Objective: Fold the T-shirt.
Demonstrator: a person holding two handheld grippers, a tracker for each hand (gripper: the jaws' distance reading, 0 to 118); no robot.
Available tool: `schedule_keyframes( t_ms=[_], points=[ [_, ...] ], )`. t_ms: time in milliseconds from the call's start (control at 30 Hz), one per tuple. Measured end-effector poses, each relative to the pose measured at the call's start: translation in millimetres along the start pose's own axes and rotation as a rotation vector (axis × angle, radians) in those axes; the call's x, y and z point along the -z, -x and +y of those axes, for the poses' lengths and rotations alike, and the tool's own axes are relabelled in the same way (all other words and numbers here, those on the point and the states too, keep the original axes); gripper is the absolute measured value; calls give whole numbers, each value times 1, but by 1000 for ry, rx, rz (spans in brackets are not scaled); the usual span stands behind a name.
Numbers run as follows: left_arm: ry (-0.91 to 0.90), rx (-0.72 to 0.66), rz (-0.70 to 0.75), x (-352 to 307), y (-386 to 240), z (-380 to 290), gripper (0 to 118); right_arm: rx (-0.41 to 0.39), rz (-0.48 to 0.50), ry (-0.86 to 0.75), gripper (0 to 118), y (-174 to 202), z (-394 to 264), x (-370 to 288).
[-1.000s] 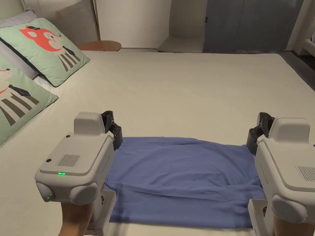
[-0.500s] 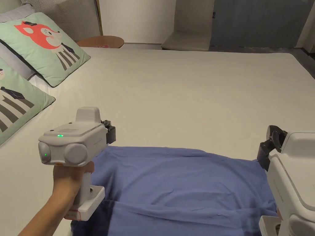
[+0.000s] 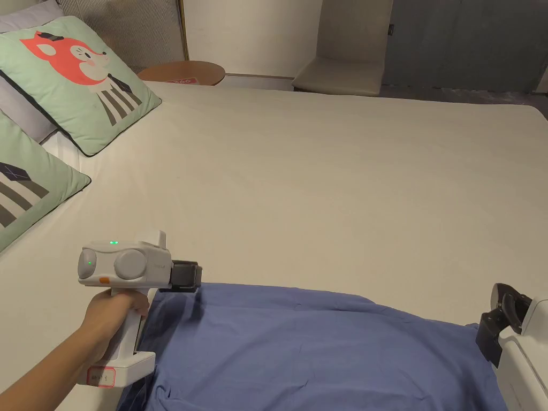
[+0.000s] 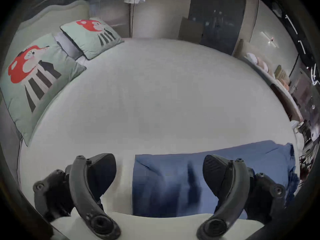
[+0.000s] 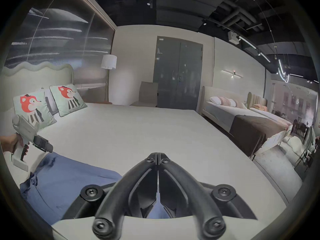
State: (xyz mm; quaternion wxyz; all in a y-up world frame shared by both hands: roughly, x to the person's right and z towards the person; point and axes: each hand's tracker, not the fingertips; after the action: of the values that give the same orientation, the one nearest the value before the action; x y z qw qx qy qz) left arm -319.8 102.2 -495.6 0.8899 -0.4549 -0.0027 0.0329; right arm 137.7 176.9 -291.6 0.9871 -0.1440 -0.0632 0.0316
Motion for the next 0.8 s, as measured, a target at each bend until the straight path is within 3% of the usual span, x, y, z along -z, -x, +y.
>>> schedule_keyframes(
  t_ms=[67, 133, 200, 233, 300, 400, 533, 567, 600, 633, 700, 733, 800],
  points=[
    [37, 4, 3, 12, -1, -5, 88, -3, -4, 14, 1, -1, 1, -2],
    [59, 27, 13, 22, -6, -9, 66, -8, -10, 24, 1, -3, -2, -1],
    [51, 47, 33, 22, -11, -15, 59, -11, -15, 36, 1, -11, -5, 6],
    [9, 75, 43, 18, -16, -15, 47, -12, -18, 41, 1, -13, -6, 5],
    [-9, 103, 28, 10, -24, -16, 4, -13, -18, 55, 1, -14, -3, 3],
    [-56, 117, 34, -6, -29, -16, 4, -12, -17, 86, 1, -26, -5, 7],
    [-143, 99, -10, -40, -27, -17, 4, 82, 11, 225, 3, -56, -10, 43],
    [-157, 109, -27, -50, -27, -18, 4, 111, 17, 271, 10, -64, -12, 56],
    [-177, 115, -43, -58, -26, -18, 4, 140, 24, 298, 28, -70, -14, 67],
    [-198, 116, -59, -67, -26, -19, 4, 149, 33, 341, 61, -76, -17, 80],
    [-221, 106, -86, -82, -25, -20, 4, 142, 20, 428, 98, -82, -22, 105],
    [-225, 96, -111, -85, -24, -19, 4, 140, 16, 469, 107, -85, -25, 117],
    [-231, 95, -124, -93, -23, -21, 4, 127, 18, 509, 107, -87, -33, 135]
  ],
)
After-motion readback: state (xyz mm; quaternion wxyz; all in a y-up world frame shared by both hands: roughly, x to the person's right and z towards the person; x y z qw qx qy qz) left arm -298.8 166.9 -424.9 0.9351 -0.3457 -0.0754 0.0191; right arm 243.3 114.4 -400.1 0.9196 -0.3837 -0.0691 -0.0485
